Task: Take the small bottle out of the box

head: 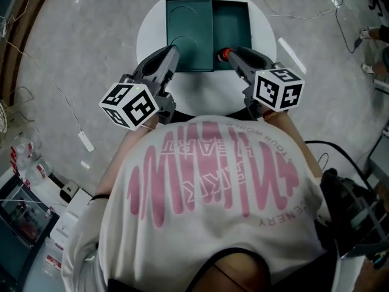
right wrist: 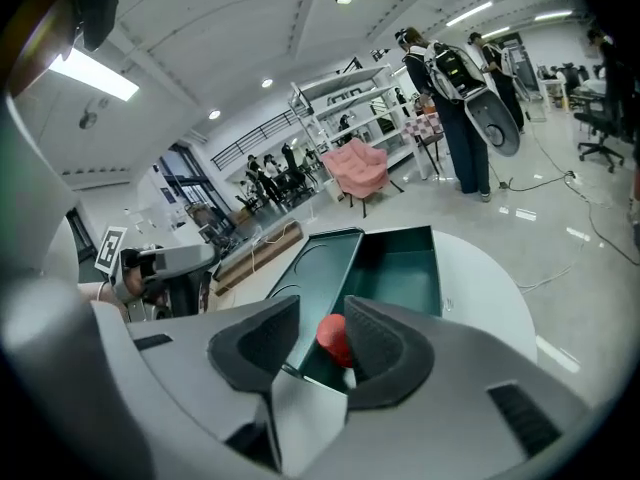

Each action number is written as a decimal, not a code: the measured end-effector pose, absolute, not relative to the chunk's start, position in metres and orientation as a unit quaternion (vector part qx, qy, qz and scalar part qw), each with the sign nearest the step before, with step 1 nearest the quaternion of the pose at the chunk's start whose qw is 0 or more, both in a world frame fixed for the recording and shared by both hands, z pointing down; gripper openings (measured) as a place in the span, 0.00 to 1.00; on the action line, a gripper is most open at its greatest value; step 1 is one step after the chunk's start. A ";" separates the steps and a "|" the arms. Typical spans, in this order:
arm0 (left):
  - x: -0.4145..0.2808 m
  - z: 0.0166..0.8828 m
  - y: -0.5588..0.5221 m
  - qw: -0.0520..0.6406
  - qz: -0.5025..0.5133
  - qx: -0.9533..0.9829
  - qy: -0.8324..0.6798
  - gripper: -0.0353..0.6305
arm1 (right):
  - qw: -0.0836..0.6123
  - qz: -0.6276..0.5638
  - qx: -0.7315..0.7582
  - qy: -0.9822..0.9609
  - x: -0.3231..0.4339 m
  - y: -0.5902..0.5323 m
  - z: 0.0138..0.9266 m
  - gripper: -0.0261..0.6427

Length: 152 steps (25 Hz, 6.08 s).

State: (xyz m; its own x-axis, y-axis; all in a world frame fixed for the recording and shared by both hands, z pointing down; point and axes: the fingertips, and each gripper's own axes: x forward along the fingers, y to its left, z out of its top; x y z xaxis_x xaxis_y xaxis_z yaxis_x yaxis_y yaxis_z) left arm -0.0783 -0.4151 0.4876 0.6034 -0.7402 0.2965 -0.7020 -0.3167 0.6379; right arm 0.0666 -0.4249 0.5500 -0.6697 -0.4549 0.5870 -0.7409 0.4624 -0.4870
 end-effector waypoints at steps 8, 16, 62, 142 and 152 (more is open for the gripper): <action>-0.078 0.495 -0.415 0.382 -0.023 0.798 -0.465 0.06 | 0.224 0.358 0.320 -0.848 0.051 -0.426 0.568 0.33; -0.082 0.498 -0.406 0.381 -0.017 0.790 -0.479 0.06 | 0.250 0.338 0.317 -0.850 0.050 -0.428 0.578 0.33; -0.108 0.443 -0.382 0.328 -0.043 0.806 -0.491 0.06 | 0.288 0.287 0.371 -0.835 0.065 -0.425 0.543 0.22; -0.073 0.374 -0.311 0.247 -0.041 0.913 -0.321 0.06 | 0.003 0.143 0.614 -0.777 0.154 -0.290 0.334 0.22; -0.033 0.356 -0.301 0.244 -0.059 0.909 -0.332 0.06 | -0.009 0.138 0.598 -0.789 0.194 -0.281 0.322 0.22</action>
State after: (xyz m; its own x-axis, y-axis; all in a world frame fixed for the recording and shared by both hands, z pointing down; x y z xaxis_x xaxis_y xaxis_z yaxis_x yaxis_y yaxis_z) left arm -0.0328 -0.3011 0.3557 0.7726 -0.6325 0.0552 -0.5752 -0.6606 0.4824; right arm 0.1942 -0.2806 0.3216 -0.2843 -0.9469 0.1502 -0.9418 0.2465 -0.2286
